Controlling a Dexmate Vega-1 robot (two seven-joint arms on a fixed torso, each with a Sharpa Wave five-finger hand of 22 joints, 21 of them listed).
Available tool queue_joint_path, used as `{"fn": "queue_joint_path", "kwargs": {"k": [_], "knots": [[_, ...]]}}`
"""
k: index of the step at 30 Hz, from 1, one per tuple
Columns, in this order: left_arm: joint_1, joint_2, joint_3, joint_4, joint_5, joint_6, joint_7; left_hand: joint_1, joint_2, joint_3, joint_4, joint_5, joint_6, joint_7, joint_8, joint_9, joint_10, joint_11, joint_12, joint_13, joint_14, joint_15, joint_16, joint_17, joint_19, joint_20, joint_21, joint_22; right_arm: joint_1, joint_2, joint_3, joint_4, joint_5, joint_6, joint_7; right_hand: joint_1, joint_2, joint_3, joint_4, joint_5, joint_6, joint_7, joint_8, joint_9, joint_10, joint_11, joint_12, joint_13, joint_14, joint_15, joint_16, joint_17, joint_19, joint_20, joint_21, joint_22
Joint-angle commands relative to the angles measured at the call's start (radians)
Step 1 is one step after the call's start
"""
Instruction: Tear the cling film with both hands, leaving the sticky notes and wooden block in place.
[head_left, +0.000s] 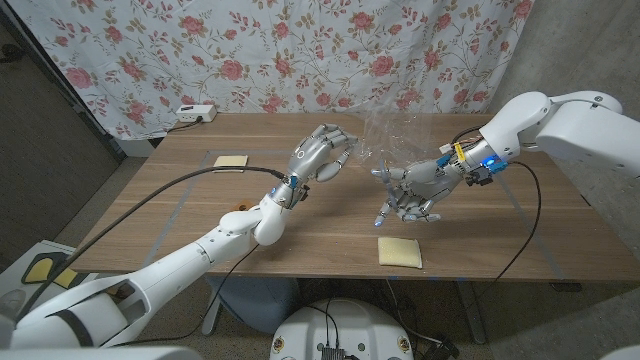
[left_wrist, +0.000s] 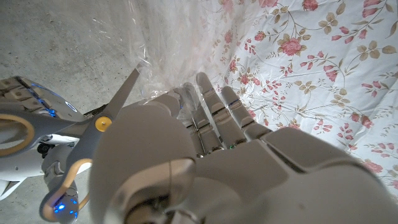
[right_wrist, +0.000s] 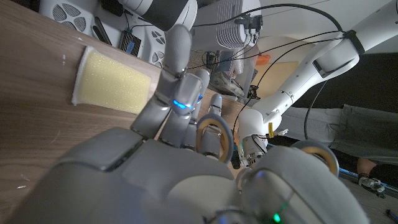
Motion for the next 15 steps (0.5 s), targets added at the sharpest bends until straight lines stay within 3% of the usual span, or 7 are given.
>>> {"fn": "queue_joint_path", "kwargs": {"k": [1, 15], "knots": [[-0.016, 0.026, 0.020, -0.008, 0.047, 0.015, 0.046, -0.001, -0.006, 0.000, 0.006, 0.007, -0.005, -0.003, 0.006, 0.002, -0.006, -0.005, 0.004, -0.001, -0.020, -0.012, -0.005, 0.000, -0.005, -0.012, -0.004, 0.001, 0.016, 0.005, -0.012, 0.004, -0.006, -0.016, 0.006, 0.006, 0.018, 0.003, -0.004, 0.008, -0.108, 0.157, 0.008, 0.002, 0.136, -0.108, 0.006, 0.004, -0.029, -0.058, 0.002, 0.002, 0.011, -0.048, 0.000, 0.002], [0.005, 0.036, 0.012, -0.019, 0.027, 0.039, 0.063, -0.003, -0.004, -0.001, 0.013, 0.011, -0.012, -0.003, 0.006, -0.001, -0.013, -0.005, 0.006, -0.002, -0.032, -0.012, -0.007, -0.004, -0.011, -0.016, -0.007, 0.002, 0.003, 0.005, 0.004, 0.014, 0.016, -0.020, -0.036, 0.049, 0.054, 0.017, -0.013, 0.011, -0.040, 0.155, 0.029, 0.008, 0.160, -0.129, 0.010, -0.009, -0.009, -0.062, 0.005, 0.002, 0.031, -0.048, 0.006, 0.005]]}}
